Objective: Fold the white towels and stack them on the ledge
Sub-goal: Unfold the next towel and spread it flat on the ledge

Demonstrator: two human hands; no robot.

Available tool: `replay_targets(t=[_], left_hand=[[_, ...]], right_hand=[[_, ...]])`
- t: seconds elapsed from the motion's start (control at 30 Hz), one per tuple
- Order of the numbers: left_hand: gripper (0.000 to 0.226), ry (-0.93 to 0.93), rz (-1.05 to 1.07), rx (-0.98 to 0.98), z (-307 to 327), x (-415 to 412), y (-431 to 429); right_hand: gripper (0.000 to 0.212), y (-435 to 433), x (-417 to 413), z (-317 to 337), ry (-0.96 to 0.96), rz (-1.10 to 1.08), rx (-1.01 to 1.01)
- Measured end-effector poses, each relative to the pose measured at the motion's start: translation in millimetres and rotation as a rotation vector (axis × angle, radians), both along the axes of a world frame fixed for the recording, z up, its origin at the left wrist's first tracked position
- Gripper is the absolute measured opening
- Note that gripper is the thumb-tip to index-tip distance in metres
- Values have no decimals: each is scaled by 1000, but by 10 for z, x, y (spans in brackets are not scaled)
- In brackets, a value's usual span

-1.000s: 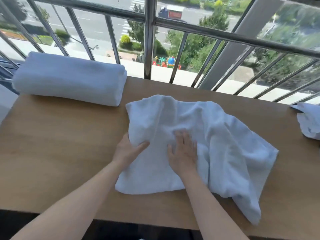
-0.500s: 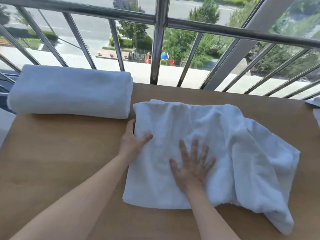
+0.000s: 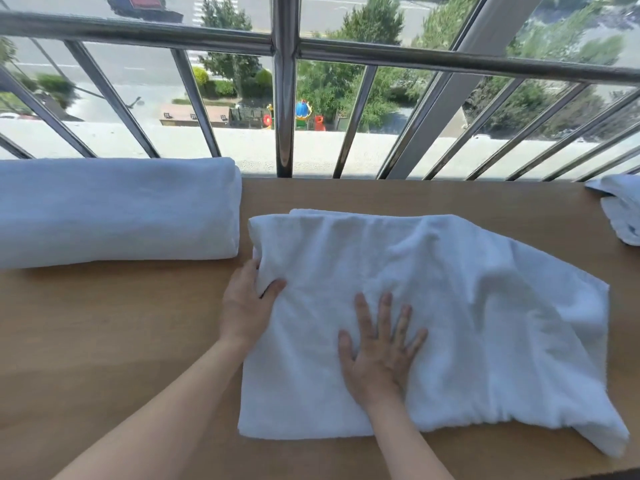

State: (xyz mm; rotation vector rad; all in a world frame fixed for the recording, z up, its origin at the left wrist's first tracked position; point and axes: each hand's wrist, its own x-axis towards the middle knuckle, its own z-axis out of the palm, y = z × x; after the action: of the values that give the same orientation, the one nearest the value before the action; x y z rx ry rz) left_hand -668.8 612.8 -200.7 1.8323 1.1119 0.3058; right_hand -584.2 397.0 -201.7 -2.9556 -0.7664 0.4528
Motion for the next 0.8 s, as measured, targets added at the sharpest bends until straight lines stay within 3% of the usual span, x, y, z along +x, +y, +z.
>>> replay_targets(t=[0.1,0.23,0.3,0.4,0.5,0.57,0.67,0.8], left_hand=[[34,36,-5,-45,51,-41,113],[18,-158,10,-223,170,252,258],[13,-133,-61,-103,180,340,309],[15,-180,-250,238,194,336,291],[4,-174,-275,354,220,307,342],[12,-76,-162,332,240,335,403],[41,56,-194,235,286,384,335],[82,59,-218,208,277,202,61]], right_hand=[[67,17,-35,-24,-22,-4,9],[66,-70,-58,-63,-58,14,33],[66,-79,-59,-77,-58,14,42],[65,-77,-59,-93,-67,7,30],[65,-61,-73,-93,-67,-2,11],[65,-55,-73,-98,-57,-9,-5],[66,-46,-67,-92,-45,-14,-21],[67,-43,-71,-101,-49,-16,-25]])
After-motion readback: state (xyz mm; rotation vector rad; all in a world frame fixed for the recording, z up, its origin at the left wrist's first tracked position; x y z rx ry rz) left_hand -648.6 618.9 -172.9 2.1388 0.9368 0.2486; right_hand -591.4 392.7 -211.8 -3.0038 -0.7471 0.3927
